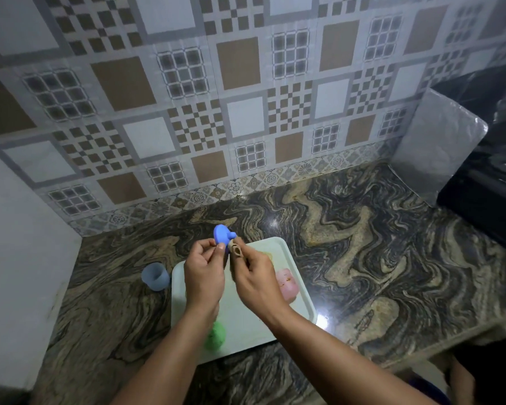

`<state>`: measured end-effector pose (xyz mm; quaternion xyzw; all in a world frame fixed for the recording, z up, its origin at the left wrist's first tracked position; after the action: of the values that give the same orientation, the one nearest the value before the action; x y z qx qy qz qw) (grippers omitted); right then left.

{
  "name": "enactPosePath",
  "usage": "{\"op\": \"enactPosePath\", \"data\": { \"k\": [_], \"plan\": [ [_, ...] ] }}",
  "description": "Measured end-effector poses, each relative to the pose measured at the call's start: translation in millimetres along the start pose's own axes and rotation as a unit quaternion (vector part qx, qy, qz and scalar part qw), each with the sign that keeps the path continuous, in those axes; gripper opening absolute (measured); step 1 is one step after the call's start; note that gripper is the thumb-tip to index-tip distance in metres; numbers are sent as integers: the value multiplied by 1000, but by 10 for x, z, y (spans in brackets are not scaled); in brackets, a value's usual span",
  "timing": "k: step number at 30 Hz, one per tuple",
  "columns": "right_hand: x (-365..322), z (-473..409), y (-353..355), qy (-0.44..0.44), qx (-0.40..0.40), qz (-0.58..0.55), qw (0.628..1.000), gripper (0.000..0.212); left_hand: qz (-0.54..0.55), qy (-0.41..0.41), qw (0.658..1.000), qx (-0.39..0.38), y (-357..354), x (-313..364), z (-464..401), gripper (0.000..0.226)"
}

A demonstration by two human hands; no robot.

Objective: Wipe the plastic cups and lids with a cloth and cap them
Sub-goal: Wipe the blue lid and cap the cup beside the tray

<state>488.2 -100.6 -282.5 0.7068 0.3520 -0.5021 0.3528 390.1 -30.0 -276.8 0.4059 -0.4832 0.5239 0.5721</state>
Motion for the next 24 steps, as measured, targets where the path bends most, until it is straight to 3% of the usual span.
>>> {"op": "enactPosePath", "data": {
  "k": [3,5,7,9,11,13,15,17,18,21,24],
  "plan": [
    [373,-176,234,-121,56,-62,989,24,173,131,967,-130,-137,-29,123,12],
    [628,-250,375,-186,80,-102,974,23,221,172,945,-171,-145,-21,183,10],
    [529,-187,507,-126,104,-61,985,26,231,179,947,-135,-91,-45,147,7],
    [230,-29,486,-10,106,-31,994,36,228,187,951,-93,-73,-120,100,7],
    [-64,175,326,116,72,3,991,47,236,221,937,-131,-207,-157,154,13],
    [-35,197,295,153,118,-18,981,44,253,276,906,-198,-358,-181,279,16],
    [122,46,466,26,192,-101,976,31,267,310,885,-224,-366,-160,357,14],
    [260,-75,595,-82,214,-149,962,29,284,313,877,-229,-312,-154,333,23],
    [214,-79,609,-74,211,-150,963,30,296,305,879,-217,-267,-166,276,25],
    [-113,181,465,103,141,-74,982,39,313,253,902,-158,-169,-214,121,13],
    [-120,354,190,231,48,82,968,45,272,203,924,-176,-207,-188,164,16]
  ]
}}
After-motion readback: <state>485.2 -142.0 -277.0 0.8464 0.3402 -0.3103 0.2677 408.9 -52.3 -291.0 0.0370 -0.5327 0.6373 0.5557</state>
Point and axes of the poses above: each hand's wrist, its own z-axis away from the middle knuckle, its own y-axis out of the back of the hand, x = y × z, the point moved 6 cm from there along -z, towards the middle knuckle, and after that the axes turned 8 degrees about y, right-handed, at the moved point
